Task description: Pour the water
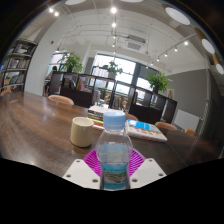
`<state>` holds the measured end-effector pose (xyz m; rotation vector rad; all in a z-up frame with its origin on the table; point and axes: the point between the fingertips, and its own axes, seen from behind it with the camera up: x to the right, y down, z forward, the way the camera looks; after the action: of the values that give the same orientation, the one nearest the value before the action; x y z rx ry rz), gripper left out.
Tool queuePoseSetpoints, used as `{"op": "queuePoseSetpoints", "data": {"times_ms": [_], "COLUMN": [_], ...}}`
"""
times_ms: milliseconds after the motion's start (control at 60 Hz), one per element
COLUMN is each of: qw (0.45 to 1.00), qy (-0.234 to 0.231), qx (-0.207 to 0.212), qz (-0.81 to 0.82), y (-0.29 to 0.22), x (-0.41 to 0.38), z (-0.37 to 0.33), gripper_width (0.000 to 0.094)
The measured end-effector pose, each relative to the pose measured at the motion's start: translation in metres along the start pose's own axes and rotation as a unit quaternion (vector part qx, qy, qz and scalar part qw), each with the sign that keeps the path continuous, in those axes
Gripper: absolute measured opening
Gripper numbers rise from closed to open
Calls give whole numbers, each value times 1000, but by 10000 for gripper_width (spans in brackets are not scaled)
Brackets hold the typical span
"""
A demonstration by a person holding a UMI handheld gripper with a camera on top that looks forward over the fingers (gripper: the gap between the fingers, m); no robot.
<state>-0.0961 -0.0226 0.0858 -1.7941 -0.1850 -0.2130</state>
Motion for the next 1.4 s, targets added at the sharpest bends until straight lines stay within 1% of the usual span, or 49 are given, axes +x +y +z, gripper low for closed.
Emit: {"op": "queuePoseSetpoints", "data": {"times_ms": [117, 217, 300, 417, 533, 683, 783, 900, 983, 1133, 1200, 1233, 1300, 1400], "qw": [991, 969, 935, 870, 803, 701, 626, 547, 512, 512, 536, 562, 639, 778], "qy": [46, 69, 88, 105, 108, 121, 131, 150, 155, 163, 162, 164, 163, 129], "qx": [-12, -4, 7, 33, 53, 79, 90, 119, 127, 120, 125, 125, 129, 128], "qz": [-124, -238, -344, -480, -584, -699, -764, -815, -835, -835, -819, -801, -740, -601], "y": [-13, -40, -65, -96, -110, -124, -128, -135, -135, -134, -139, -144, -154, -170], "x": [43, 63, 66, 56, 36, 15, -1, -19, -27, -24, -23, -18, -6, 10], "z": [38, 65, 88, 115, 140, 156, 163, 163, 166, 168, 166, 163, 159, 146], "gripper_width": [284, 285, 284, 284, 286, 283, 284, 280, 283, 283, 282, 285, 283, 283]}}
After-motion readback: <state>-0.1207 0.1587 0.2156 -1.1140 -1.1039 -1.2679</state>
